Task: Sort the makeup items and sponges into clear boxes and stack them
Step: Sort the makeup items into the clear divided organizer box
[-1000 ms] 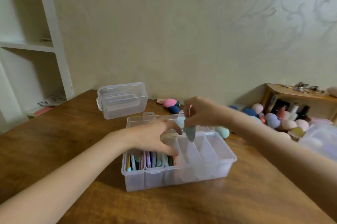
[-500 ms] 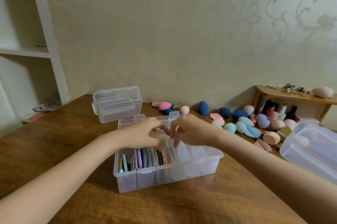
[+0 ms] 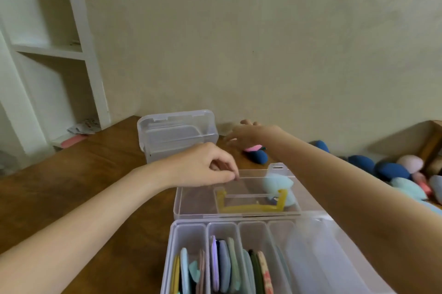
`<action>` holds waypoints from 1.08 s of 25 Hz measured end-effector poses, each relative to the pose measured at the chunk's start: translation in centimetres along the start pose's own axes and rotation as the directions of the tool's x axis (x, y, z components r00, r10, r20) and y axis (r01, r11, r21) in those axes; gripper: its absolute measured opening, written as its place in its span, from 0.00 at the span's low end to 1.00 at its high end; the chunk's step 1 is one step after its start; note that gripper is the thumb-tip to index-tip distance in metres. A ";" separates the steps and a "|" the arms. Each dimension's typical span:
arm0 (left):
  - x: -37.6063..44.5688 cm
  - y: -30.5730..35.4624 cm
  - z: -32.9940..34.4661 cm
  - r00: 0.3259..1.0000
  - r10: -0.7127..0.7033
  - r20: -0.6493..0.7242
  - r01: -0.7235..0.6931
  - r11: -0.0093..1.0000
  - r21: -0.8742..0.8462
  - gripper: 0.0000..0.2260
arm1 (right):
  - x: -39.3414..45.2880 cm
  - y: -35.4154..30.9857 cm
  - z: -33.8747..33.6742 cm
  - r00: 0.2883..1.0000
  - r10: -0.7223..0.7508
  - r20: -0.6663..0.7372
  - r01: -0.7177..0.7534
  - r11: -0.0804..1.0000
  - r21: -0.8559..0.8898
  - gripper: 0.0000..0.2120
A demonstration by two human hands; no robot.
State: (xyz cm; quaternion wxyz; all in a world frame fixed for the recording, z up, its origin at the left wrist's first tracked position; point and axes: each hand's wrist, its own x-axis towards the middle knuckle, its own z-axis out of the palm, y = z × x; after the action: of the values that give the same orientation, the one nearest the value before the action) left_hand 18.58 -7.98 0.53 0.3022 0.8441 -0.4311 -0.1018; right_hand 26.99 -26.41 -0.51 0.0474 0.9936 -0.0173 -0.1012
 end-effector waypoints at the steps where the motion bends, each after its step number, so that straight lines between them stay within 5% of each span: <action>1: 0.4 -0.3 0.0 0.999 0.008 -0.038 -0.009 1.000 -0.014 0.07 | 0.7 -0.2 0.2 0.999 0.027 0.039 -0.025 0.998 -0.051 0.23; 6: 0.9 -0.9 0.5 0.993 0.000 -0.122 -0.004 1.000 -0.029 0.07 | 1.2 -1.2 0.4 0.999 0.006 0.033 0.001 0.976 -0.217 0.18; 11: -1.1 0.9 0.2 0.993 0.009 -0.114 -0.016 0.998 -0.059 0.07 | -3.8 0.8 -4.0 0.902 -0.054 -0.428 0.090 0.994 0.064 0.14; 14: -2.5 3.3 1.3 0.997 0.049 -0.055 -0.052 0.998 -0.037 0.07 | -10.0 2.1 -5.5 0.833 0.025 -0.552 0.114 0.970 0.217 0.12; 20: -5.3 4.8 2.5 1.000 -0.016 -0.005 0.016 0.995 0.101 0.07 | -14.6 3.5 -3.2 0.965 0.092 -0.246 -0.020 0.960 0.280 0.13; 27: -6.4 3.3 1.4 0.991 -0.074 0.109 0.067 0.995 0.074 0.07 | -10.1 -1.3 0.1 0.999 0.041 -0.006 -0.039 0.971 0.235 0.12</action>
State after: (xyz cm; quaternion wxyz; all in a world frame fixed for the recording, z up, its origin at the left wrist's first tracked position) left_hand 11.85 -4.97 0.78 0.2441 0.8619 -0.4205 -0.1441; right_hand 17.11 -24.73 1.26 -0.0684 0.9922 -0.0489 -0.0920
